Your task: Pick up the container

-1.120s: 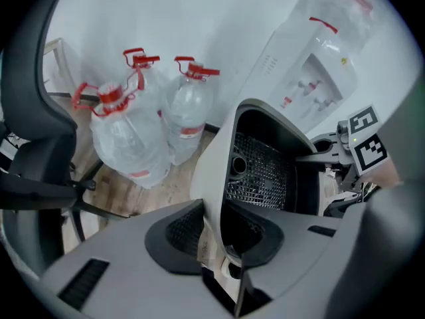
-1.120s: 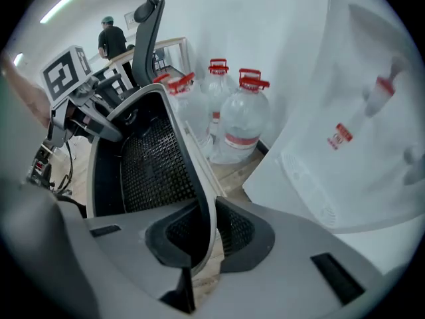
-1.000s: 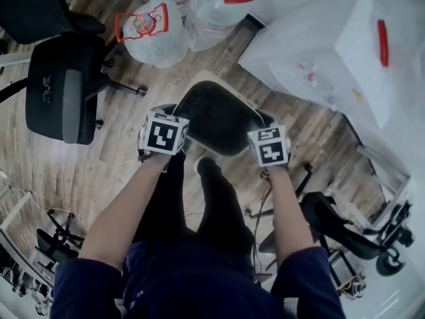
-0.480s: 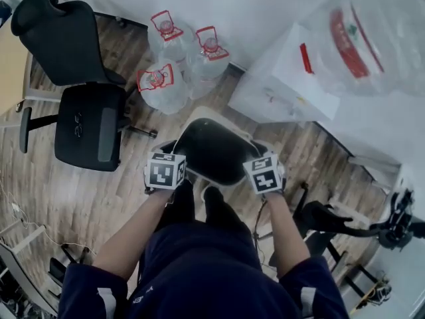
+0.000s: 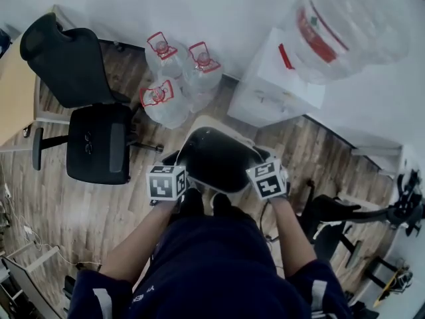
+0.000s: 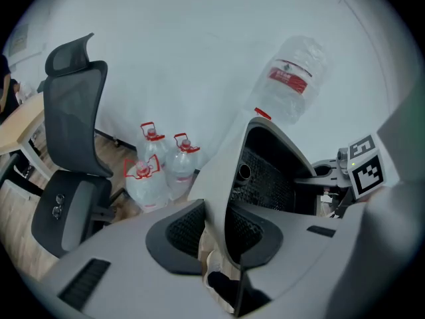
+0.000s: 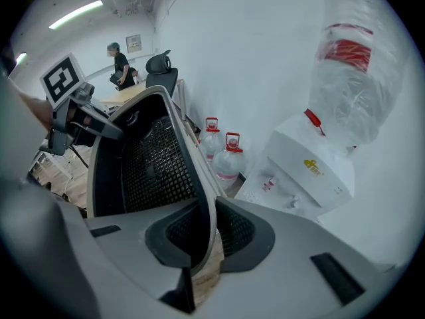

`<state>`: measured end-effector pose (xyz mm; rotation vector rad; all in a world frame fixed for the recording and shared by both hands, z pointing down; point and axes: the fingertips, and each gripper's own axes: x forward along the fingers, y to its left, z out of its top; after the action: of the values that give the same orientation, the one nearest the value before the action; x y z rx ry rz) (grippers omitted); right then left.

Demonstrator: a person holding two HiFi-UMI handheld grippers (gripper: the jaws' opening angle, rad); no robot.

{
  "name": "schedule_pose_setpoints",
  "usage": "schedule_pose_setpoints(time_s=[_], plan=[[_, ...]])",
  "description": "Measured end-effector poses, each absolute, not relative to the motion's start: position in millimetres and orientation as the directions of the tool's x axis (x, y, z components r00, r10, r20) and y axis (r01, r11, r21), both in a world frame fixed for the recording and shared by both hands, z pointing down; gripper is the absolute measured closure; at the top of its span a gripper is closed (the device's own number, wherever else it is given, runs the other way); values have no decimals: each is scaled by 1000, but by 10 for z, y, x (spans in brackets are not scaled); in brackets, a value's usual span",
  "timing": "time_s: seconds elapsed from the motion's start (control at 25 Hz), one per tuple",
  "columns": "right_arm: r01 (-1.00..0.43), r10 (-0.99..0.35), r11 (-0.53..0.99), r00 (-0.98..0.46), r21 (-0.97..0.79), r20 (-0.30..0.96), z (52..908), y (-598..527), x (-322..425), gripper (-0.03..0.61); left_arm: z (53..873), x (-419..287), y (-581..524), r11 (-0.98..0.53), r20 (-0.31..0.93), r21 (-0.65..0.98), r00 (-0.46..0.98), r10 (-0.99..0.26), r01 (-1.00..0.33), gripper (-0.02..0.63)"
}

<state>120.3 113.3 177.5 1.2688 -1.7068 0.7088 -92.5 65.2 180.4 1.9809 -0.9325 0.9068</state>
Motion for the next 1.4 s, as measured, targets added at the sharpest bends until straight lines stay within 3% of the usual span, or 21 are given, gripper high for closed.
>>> schedule_pose_setpoints(time_s=[1.4], plan=[[-947, -469, 315, -105, 55, 877, 1675, 1018, 1392, 526, 1656, -740, 547, -442, 815, 331, 489, -311, -834, 514]])
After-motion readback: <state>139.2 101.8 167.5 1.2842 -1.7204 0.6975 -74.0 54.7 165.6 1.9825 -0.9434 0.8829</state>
